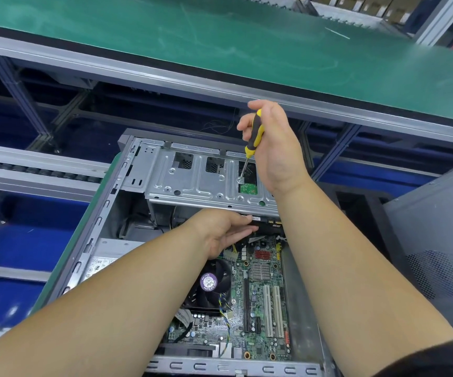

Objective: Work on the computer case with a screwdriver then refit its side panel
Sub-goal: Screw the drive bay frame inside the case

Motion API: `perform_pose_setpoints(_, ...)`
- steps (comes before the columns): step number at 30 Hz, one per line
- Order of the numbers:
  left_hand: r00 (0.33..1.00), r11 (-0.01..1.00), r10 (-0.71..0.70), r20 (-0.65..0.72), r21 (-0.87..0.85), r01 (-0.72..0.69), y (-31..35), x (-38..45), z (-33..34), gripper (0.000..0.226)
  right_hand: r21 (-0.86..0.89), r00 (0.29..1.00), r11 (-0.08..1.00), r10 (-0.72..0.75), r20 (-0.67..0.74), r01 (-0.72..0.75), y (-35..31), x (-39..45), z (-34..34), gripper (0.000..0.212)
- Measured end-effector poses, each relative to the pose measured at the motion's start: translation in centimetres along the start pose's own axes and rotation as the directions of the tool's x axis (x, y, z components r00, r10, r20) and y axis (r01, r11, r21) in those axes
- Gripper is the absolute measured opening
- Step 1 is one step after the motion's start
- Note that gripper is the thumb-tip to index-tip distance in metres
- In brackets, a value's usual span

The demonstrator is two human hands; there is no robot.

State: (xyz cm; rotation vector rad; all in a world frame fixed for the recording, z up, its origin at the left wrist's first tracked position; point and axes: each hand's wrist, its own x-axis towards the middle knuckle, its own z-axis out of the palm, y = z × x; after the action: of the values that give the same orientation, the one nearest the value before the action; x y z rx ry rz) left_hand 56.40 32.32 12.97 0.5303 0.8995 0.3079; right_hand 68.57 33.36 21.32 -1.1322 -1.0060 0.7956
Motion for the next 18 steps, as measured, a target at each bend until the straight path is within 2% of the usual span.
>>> perform_pose_setpoints(3, 1.0, 1.0, -0.004, -0.004, -0.001, 0.004, 0.0, -0.01, -0.03, 0.014, 0.03, 0.999, 0.999, -0.027, 0.018, 0.027, 0.15, -0.08, -0.29, 0.032)
perform_pose_setpoints(8, 1.0, 1.0, -0.006, -0.006, -0.002, 0.006, 0.0, -0.01, -0.01, 0.016, 0.012, 1.0, 1.0, -0.018, 0.02, 0.017, 0.11, 0.21, -0.25, 0.01)
perform_pose_setpoints(11, 1.0, 1.0, -0.009, -0.006, -0.003, 0.009, 0.0, -0.01, -0.01, 0.015, -0.019, 1.0, 1.0, 0.001, 0.018, 0.0, 0.08, 0.24, -0.04, 0.008)
perform_pose_setpoints(16, 1.0, 1.0, -0.012, -0.002, -0.012, 0.012, 0.03, 0.01, -0.03, 0.014, 0.1, 1.0, 0.995, -0.012, 0.012, 0.011, 0.17, 0.06, -0.18, 0.033)
perform_pose_setpoints(18, 1.0, 1.0, -0.008, -0.004, -0.018, 0.008, 0.01, 0.05, -0.04, 0.014, 0.095, 1.0, 0.995, -0.004, 0.002, 0.004, 0.21, 0.0, -0.29, 0.031)
